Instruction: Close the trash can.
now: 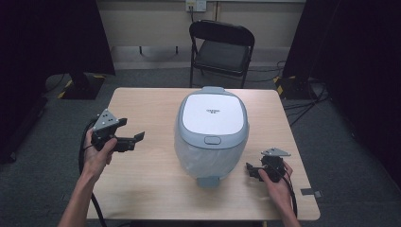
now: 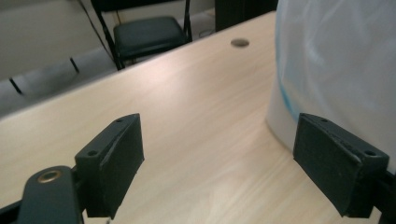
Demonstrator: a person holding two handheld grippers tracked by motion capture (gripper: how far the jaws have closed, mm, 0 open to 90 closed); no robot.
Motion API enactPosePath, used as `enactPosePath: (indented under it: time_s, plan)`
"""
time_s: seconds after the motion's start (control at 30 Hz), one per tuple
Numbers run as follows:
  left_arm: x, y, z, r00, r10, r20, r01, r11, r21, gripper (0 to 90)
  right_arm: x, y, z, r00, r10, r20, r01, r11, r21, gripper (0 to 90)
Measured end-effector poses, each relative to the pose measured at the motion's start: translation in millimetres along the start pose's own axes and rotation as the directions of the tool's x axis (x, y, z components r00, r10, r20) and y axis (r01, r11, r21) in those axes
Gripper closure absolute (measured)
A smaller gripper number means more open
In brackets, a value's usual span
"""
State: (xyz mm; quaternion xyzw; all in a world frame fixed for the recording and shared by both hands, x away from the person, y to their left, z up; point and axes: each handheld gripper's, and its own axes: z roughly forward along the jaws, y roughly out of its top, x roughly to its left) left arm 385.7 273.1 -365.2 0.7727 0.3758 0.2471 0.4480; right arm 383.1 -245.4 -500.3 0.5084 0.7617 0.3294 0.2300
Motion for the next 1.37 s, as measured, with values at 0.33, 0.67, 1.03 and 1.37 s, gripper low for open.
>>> enactPosePath:
  time_s: [0.33, 0.67, 1.03, 1.37]
  plan:
    - [7.7, -46.9, 12.2, 0.9962, -0.087, -0.004, 0.087, 0.9903, 0.108, 16.6, 0.0, 0.0, 0.0, 1.0, 0.0, 0.0, 0.0, 1.0, 0.0, 12.6]
    - [13.2, -106.9, 17.9, 0.9845, -0.173, -0.026, 0.174, 0.954, 0.244, 17.8, 0.1, 0.0, 0.0, 1.0, 0.0, 0.0, 0.0, 1.0, 0.0, 12.6]
    - [7.5, -136.2, 26.1, 0.9902, -0.105, -0.092, 0.128, 0.9481, 0.291, 16.3, 0.1, 0.0, 0.0, 1.0, 0.0, 0.0, 0.0, 1.0, 0.0, 12.6]
    - [8.9, -141.5, 29.0, 0.9876, -0.108, -0.114, 0.135, 0.9569, 0.257, 5.3, 0.2, -0.2, -0.3, 1.0, 0.0, 0.002, 0.0, 1.0, 0.0, 12.7]
